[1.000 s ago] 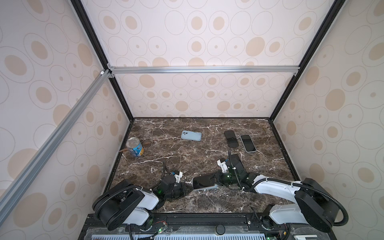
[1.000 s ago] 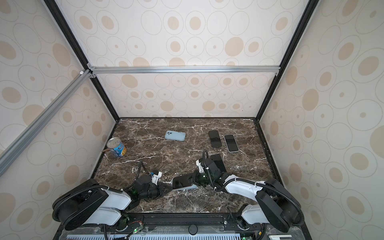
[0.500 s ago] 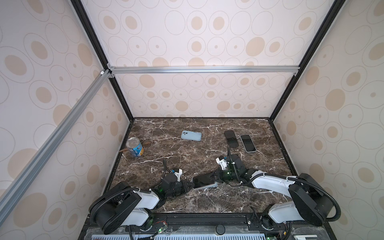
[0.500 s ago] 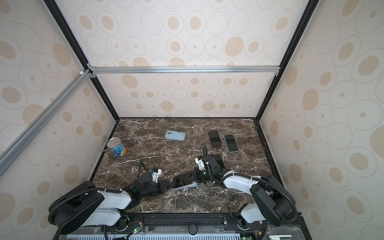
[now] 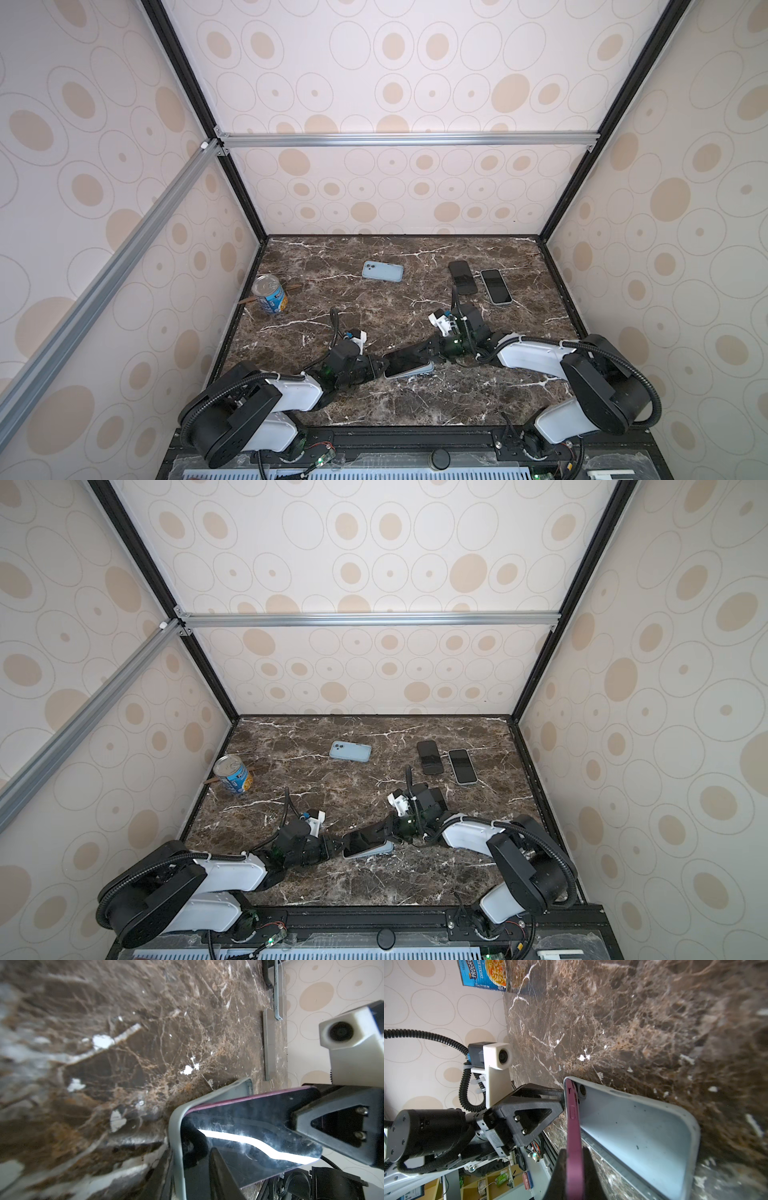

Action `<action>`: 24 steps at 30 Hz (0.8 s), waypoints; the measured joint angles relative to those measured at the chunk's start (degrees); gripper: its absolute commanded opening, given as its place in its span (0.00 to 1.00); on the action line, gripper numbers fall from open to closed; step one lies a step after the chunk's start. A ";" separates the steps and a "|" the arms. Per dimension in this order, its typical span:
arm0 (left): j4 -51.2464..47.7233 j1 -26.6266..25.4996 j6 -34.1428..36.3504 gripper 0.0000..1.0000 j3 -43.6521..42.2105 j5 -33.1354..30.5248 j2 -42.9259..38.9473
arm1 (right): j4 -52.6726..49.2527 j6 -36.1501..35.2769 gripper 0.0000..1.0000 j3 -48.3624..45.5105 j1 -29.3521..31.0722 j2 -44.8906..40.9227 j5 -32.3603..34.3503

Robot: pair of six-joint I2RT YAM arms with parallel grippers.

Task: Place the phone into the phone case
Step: 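Push the phone down into the case with both grippers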

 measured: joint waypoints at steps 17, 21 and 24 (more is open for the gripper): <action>-2.89 0.20 1.68 0.30 0.87 -0.96 -0.98 | -0.22 -4.83 0.09 2.38 -2.01 5.03 -3.80; -5.97 -0.04 2.54 0.30 1.16 -1.99 -2.64 | -3.32 -6.49 0.18 3.82 -1.77 4.98 -2.60; -7.93 -0.11 2.99 0.30 1.16 -2.71 -4.00 | -8.24 -8.24 0.26 5.11 -1.40 5.03 0.85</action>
